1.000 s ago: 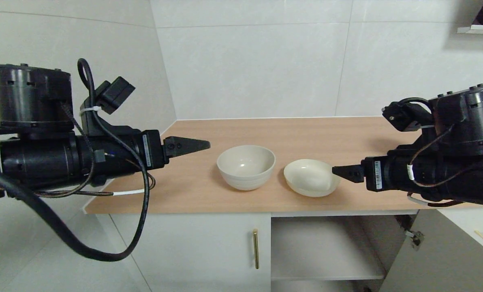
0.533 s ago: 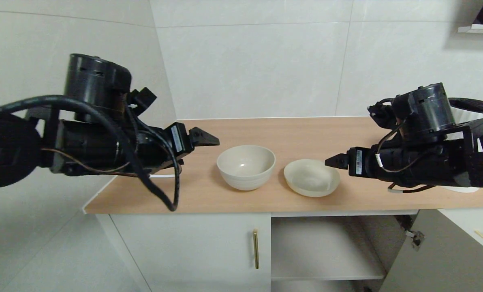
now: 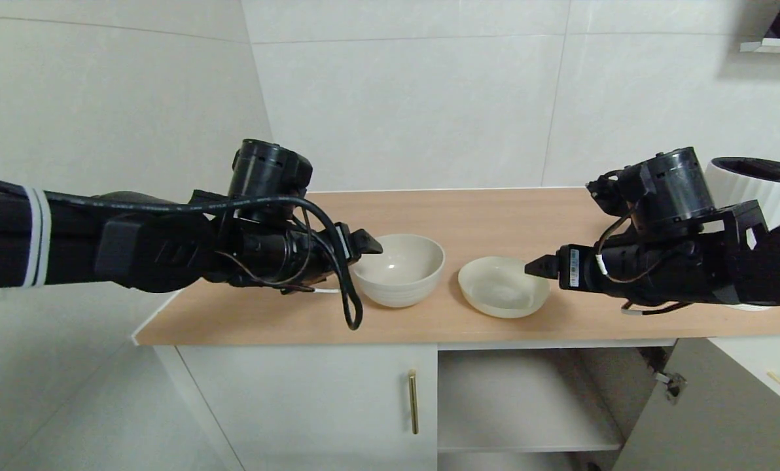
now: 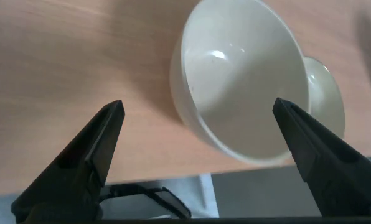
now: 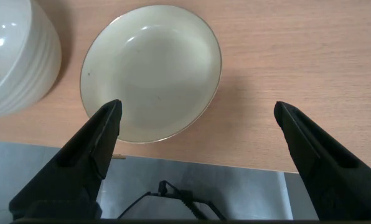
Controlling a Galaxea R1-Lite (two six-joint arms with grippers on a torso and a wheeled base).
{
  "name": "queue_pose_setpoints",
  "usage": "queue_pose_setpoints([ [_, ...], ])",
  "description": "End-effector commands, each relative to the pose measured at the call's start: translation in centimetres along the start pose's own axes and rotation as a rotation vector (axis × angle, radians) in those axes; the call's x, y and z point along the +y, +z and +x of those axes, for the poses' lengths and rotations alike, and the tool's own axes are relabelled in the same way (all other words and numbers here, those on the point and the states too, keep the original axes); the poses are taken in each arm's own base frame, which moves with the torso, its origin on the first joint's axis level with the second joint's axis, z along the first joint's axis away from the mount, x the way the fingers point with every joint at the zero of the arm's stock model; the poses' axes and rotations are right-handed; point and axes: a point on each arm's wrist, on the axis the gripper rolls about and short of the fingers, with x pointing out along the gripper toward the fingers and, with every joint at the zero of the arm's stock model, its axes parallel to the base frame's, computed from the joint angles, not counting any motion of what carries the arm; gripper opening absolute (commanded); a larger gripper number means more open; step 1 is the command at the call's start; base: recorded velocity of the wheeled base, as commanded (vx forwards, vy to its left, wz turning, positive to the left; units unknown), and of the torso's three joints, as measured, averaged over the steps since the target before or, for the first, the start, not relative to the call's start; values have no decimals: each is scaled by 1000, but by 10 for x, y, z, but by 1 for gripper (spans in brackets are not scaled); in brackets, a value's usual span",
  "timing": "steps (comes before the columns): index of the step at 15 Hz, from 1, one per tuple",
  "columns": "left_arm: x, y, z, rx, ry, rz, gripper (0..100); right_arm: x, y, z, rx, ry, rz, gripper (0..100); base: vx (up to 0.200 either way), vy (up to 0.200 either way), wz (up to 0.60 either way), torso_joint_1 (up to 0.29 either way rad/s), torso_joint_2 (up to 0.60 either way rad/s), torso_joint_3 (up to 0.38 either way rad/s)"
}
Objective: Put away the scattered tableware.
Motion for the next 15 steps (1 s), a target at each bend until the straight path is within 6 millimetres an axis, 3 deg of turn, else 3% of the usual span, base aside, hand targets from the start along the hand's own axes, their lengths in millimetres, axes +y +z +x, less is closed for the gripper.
queue_pose_setpoints([
  [1, 2, -4, 10, 21, 16, 0, 100, 0, 0, 0, -1, 1, 0, 100, 0, 0, 0, 0, 0, 0],
  [4, 3, -5, 16, 20, 16, -25, 100, 0, 0, 0, -1, 0, 0, 100, 0, 0, 0, 0, 0, 0],
  [5, 3, -5, 16, 20, 16, -25, 0, 0, 0, 0, 1, 1, 0, 100, 0, 0, 0, 0, 0, 0],
  [15, 2, -3, 11, 12, 8, -26, 0, 1, 0, 1, 2, 0, -1, 100, 0, 0, 0, 0, 0, 0],
])
